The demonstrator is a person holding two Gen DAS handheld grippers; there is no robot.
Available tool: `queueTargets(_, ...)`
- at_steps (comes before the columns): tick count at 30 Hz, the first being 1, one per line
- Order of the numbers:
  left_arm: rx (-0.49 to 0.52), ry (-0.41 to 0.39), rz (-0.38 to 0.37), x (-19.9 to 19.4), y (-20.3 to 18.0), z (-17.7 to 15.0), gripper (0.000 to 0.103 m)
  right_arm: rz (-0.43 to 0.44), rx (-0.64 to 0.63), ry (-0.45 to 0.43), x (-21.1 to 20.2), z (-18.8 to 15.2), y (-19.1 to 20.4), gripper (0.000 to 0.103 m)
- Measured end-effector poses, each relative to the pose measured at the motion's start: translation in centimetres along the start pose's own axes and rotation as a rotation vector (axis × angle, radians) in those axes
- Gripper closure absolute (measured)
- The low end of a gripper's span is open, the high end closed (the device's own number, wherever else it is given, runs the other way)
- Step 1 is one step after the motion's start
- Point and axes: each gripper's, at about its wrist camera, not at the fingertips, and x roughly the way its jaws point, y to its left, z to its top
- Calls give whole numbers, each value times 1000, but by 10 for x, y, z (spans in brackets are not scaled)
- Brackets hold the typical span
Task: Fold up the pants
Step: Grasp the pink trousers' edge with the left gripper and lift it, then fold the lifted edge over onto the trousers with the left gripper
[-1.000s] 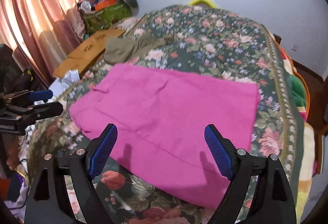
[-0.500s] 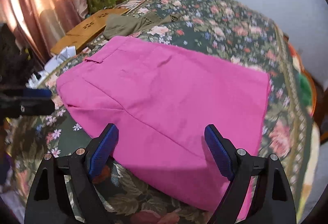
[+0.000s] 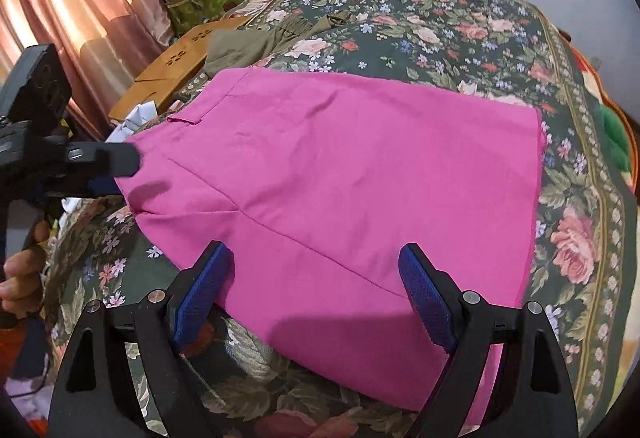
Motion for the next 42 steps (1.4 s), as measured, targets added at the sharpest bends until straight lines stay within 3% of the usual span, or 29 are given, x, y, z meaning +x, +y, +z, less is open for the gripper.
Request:
queueTargets(1,6,-10,25,-1,0,2,34,5,3,1,0,0,0,18)
queueTargets(3,32,-28,101,-1,0,3,69,7,3,3,0,0,0,18)
queueTargets(6,46,-62,112,-1,1,2,76,3,-8,1,-1,0,2,18)
queueTargets(9,101,-106,170,-6,-7,-5,79,7,-8,-1,-2,0,1,18)
queueTargets(20,430,-305,577,-53,-34,-28,80,-11,-7,-25,-14,-8,-2,18)
queueTargets(23,499,-366,628,-61,-47,-32,80,-16,4,-29,-16,-10,-5,18)
queueTargets(29,563,-434,596,-68,-83,-28,82,-19,26,-27,-17,-12,-9,18)
queueTargets(36,605,-441,417,-70,-137,-15,85,-14,42,-32,-18,-15,-11,18)
queueTargets(42,592,-346,221,-54,-166,-6,87,1,65,-33,-18,-15,-12,18)
